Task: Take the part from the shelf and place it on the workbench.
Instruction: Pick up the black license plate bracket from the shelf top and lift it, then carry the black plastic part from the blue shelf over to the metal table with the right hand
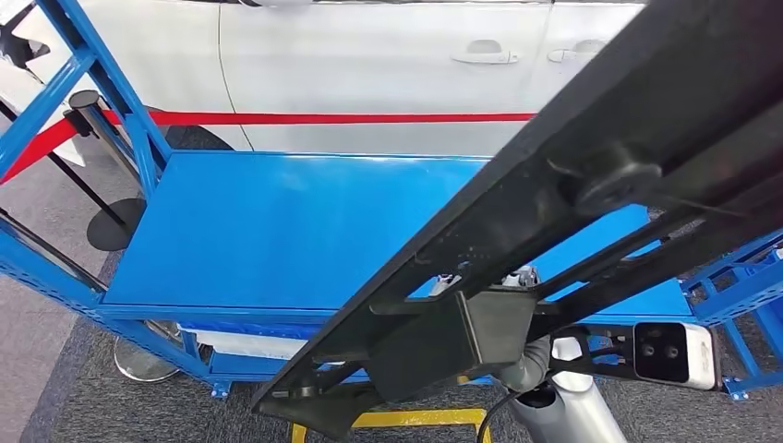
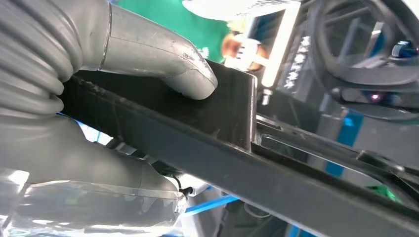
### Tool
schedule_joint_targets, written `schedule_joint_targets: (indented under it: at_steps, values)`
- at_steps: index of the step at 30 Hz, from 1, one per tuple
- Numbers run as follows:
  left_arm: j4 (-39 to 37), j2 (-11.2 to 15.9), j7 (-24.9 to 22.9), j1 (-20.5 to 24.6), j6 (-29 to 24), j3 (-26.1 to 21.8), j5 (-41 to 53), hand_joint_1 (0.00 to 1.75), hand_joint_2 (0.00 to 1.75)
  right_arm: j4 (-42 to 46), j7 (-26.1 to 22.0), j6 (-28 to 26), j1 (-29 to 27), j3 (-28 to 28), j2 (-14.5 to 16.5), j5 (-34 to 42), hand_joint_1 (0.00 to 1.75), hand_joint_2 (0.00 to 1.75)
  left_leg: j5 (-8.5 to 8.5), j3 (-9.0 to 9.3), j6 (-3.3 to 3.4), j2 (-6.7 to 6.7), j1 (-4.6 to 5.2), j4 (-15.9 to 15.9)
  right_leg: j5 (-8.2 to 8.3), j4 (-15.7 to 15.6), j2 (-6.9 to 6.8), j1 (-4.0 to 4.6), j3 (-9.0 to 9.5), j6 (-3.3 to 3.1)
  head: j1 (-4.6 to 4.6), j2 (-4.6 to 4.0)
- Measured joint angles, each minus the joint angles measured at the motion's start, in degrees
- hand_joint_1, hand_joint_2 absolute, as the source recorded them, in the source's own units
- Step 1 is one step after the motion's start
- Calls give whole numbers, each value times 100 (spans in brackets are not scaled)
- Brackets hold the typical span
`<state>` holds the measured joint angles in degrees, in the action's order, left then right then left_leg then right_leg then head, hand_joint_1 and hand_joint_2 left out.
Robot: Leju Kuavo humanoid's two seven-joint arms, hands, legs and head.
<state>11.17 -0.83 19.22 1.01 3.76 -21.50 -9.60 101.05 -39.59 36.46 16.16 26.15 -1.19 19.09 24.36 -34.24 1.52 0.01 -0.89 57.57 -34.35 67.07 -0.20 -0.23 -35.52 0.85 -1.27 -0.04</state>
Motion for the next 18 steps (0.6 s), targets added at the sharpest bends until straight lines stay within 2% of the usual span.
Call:
schedule_joint_targets:
  at_steps: [1,2,3,4,6,7,8,9,11,12,13,14,16,17,18]
  values:
    - [0,2,-20,0,0,-3,14,0,0,51,-16,-43,-77,-14,-46,-118,171,175,-26,-42,8,-1,2,4,-201,364,3,-10,-122,15,2,-1]
    - [0,2,-40,-2,0,-7,20,0,0,99,-18,-75,-154,-32,-75,-232,171,175,-49,-80,7,-2,4,9,-299,606,4,-18,-187,25,3,-1]
    - [0,2,-60,-6,0,-11,30,0,0,160,-18,-102,-230,-56,-91,-358,171,175,-76,-123,-1,-3,5,19,-268,647,4,-24,-152,28,2,-1]
    - [0,2,-76,-8,0,-15,39,0,0,227,-19,-127,-293,-80,-95,-468,171,175,-101,-166,-12,-4,5,33,-137,475,4,-29,-13,25,2,-1]
    - [0,2,-101,-7,0,-18,68,0,0,384,-19,-189,-384,-123,-96,-662,171,175,-150,-244,-50,-10,9,66,183,-313,7,-36,492,-4,2,0]
    - [0,2,-113,-6,0,-17,87,0,0,457,-19,-218,-413,-142,-95,-722,171,175,-176,-265,-78,-13,13,74,269,-667,12,-26,706,-20,1,0]
    - [0,5,-122,-7,0,-16,104,0,0,530,-20,-255,-436,-163,-93,-773,171,175,-207,-274,-113,-15,17,74,308,-908,17,-12,839,-36,3,0]
    - [0,9,-134,-7,-1,-16,125,0,0,596,-20,-293,-457,-184,-91,-805,171,175,-246,-278,-151,-16,19,65,307,-1008,22,6,878,-51,2,0]
    - [-1,27,-158,-18,-11,-16,169,0,0,715,-21,-384,-520,-222,-87,-831,171,175,-308,-285,-226,-24,18,40,388,-1023,11,9,825,-109,4,0]
    - [-1,37,-171,-24,-21,-15,197,0,0,769,-21,-438,-553,-235,-82,-831,171,175,-245,-320,-257,-26,16,77,435,-1031,0,-1,785,-152,3,0]
    - [-2,48,-189,-33,-33,-15,224,0,0,824,-21,-495,-588,-246,-78,-829,171,175,-71,-378,-283,-27,15,211,492,-1043,-13,-13,737,-200,0,0]
    - [-2,57,-214,-39,-48,-14,246,0,0,882,-21,-546,-621,-255,-73,-824,171,175,198,-465,-304,-25,8,467,547,-1046,-26,-20,678,-239,-4,0]
    - [-2,62,-265,-44,-78,-13,290,0,0,994,-21,-610,-690,-269,-69,-807,171,175,740,-655,-335,-21,6,1219,638,-1022,-35,5,542,-283,-10,0]
    - [-2,67,-284,-43,-96,-13,314,0,0,1048,-21,-629,-726,-275,-70,-799,171,175,848,-693,-341,-21,5,1536,680,-1001,-39,23,466,-290,-10,0]
    - [-2,72,-300,-42,-111,-12,338,0,0,1100,-21,-648,-758,-281,-71,-794,171,175,823,-652,-336,-21,7,1688,717,-976,-42,41,391,-294,-10,0]
